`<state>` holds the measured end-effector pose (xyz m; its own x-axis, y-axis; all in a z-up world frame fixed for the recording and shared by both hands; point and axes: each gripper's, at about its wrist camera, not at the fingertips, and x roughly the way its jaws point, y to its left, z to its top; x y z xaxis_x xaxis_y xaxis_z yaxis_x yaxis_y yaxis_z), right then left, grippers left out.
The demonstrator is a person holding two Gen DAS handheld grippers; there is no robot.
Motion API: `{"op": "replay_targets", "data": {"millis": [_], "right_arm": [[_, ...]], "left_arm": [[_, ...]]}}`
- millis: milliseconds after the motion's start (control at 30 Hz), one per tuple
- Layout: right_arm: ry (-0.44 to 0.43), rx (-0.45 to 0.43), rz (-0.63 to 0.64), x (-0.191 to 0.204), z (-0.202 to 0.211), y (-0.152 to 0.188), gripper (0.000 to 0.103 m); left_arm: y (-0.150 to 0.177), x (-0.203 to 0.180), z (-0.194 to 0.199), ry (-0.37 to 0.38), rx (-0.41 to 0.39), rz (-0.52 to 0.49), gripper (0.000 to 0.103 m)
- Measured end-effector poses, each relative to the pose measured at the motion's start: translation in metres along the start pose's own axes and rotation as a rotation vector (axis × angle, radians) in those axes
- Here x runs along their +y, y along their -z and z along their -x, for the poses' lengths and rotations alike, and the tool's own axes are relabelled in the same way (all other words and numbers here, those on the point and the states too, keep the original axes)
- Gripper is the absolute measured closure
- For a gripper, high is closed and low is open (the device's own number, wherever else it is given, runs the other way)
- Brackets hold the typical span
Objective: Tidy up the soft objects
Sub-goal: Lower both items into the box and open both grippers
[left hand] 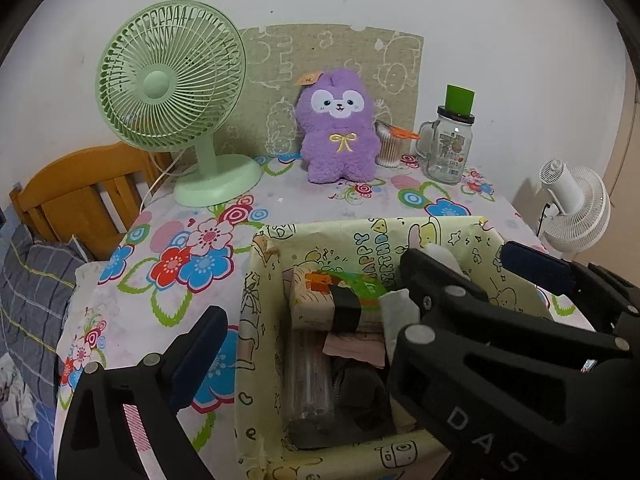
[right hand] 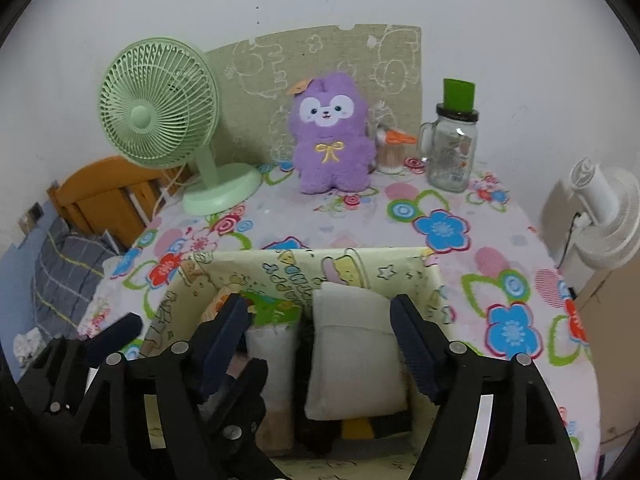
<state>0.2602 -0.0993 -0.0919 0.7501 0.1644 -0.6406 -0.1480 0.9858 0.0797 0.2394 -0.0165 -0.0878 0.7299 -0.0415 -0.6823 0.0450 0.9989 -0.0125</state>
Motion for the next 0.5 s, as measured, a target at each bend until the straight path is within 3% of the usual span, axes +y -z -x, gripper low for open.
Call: {"op": "replay_targets", "data": {"millis": [267,500], "right_arm": [[0.043,-0.009,0.024,0.001,0.020,0.006,0.015],[0.062,-0.033,0.002,-0.006,0.047,0.013,0.012]], "left_arm": [[0.002,-0.002,0.014,0.022,-0.017,0.008,0.000],[0.005,-0.004,0.034,0.023,-0.031,0.023,0.000]]}}
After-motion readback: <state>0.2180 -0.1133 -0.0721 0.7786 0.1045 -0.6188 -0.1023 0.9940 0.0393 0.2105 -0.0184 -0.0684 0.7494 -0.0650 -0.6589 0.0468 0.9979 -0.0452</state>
